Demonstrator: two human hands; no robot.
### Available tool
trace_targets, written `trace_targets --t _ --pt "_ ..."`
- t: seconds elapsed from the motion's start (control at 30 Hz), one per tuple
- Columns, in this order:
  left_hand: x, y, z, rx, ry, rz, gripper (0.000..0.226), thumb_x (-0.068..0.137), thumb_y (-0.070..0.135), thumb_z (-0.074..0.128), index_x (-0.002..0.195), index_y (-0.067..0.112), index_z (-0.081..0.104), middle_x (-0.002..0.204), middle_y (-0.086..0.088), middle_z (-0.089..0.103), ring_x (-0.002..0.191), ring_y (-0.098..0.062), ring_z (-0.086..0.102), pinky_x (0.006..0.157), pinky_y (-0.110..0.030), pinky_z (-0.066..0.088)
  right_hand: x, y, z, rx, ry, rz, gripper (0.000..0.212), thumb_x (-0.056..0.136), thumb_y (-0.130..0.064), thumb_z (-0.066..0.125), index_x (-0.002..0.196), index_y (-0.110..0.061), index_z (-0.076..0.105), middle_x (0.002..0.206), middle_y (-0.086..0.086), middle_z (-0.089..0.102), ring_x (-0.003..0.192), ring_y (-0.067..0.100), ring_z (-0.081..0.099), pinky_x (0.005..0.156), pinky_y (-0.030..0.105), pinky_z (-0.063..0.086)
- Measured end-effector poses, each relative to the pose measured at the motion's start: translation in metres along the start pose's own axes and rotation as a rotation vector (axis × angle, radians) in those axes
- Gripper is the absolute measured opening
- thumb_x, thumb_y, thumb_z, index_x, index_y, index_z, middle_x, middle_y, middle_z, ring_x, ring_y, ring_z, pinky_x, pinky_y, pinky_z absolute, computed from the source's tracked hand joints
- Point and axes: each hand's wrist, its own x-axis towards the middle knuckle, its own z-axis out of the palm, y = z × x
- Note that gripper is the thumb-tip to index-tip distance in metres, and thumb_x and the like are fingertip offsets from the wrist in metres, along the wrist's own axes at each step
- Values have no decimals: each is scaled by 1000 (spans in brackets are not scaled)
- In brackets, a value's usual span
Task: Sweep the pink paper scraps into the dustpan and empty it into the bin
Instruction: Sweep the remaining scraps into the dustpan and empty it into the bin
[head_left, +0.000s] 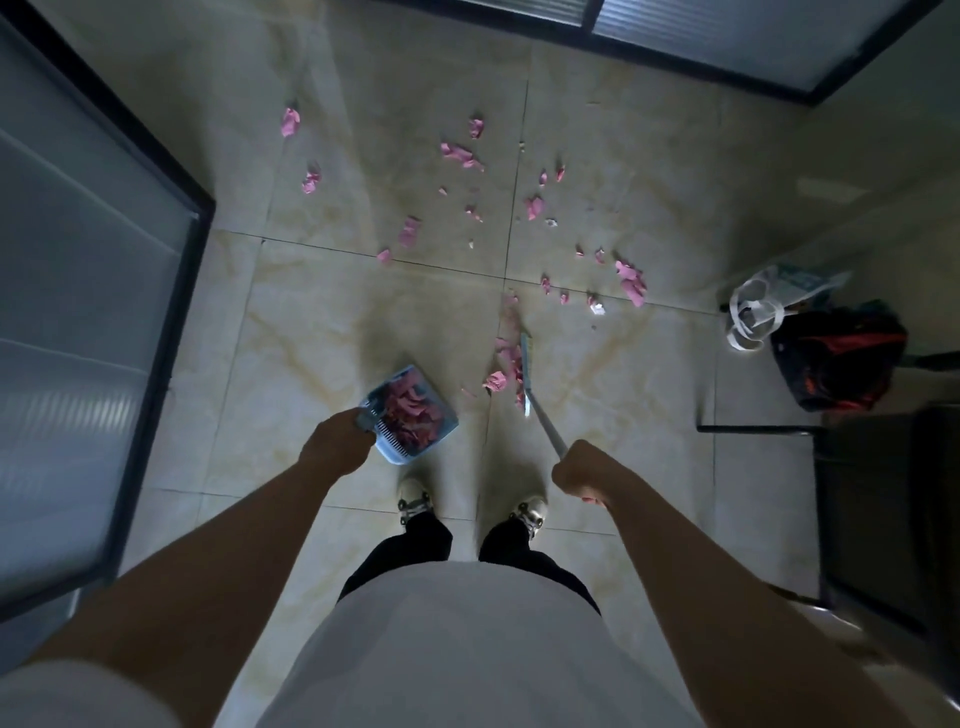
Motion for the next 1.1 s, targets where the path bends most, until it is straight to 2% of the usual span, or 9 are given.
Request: trace_targets --t 0.13,0.2,0.3,0.4,0.6,0.77,0.87,1.0,1.1 --pt "8 -13 -2 1 -22 -23 36 89 20 49 123 18 59 124 -11 62 110 -31 57 90 -36 45 -3 -22 17 -182 -29 -43 34 92 -11 46 125 0 48 84 4 54 58 12 52 48 21 40" --pt "13 -12 -4 13 -24 -5 35 89 19 46 122 16 59 124 -12 62 110 -32 57 89 -36 45 -5 -28 25 -273 -32 -69 33 91 -12 49 123 -3 51 88 3 57 69 16 58 52 21 42" --pt "21 -5 -9 22 -47 17 36 89 16 44 122 16 58 126 -12 61 110 -31 57 88 -34 44 -9 -36 37 -370 -38 -108 36 89 -15 53 124 -5 54 113 8 63 100 24 64 77 30 52" --pt "24 -3 -7 44 -82 16 37 88 17 44 124 19 56 127 -11 60 110 -31 57 88 -35 45 -13 -41 48 -421 -57 -159 39 88 -15 53 126 -6 53 121 9 61 107 26 62 87 35 53" --pt "24 -7 7 34 -82 9 40 88 14 41 126 19 53 124 -12 60 107 -31 56 82 -33 43 -27 -38 57 -458 -63 -213 39 92 -16 47 130 -6 48 118 9 60 86 23 55 80 35 53" --pt "22 -15 19 57 -67 30 37 92 14 41 127 16 52 122 -12 60 105 -31 57 84 -35 44 -38 -14 45 -325 -17 -168 32 93 -21 44 121 -7 49 98 5 52 84 22 51 72 29 43" --pt "20 -21 23 70 -67 40 35 92 15 43 127 14 51 120 -14 60 103 -32 57 84 -36 44 -40 7 44 -269 7 -142 30 90 -20 45 116 -8 51 108 8 59 85 22 52 72 28 41" --pt "18 -24 26 47 -62 41 35 92 17 45 126 14 52 120 -14 61 104 -33 57 85 -36 44 -40 23 44 -210 47 -100 29 88 -20 45 114 -10 52 102 5 57 85 22 53 69 29 41" --pt "15 -27 27 21 -51 28 31 91 19 46 121 15 53 118 -12 62 103 -32 57 83 -34 43 -36 22 37 -212 88 -86 31 88 -19 45 117 -10 51 114 10 60 87 24 52 73 29 41"
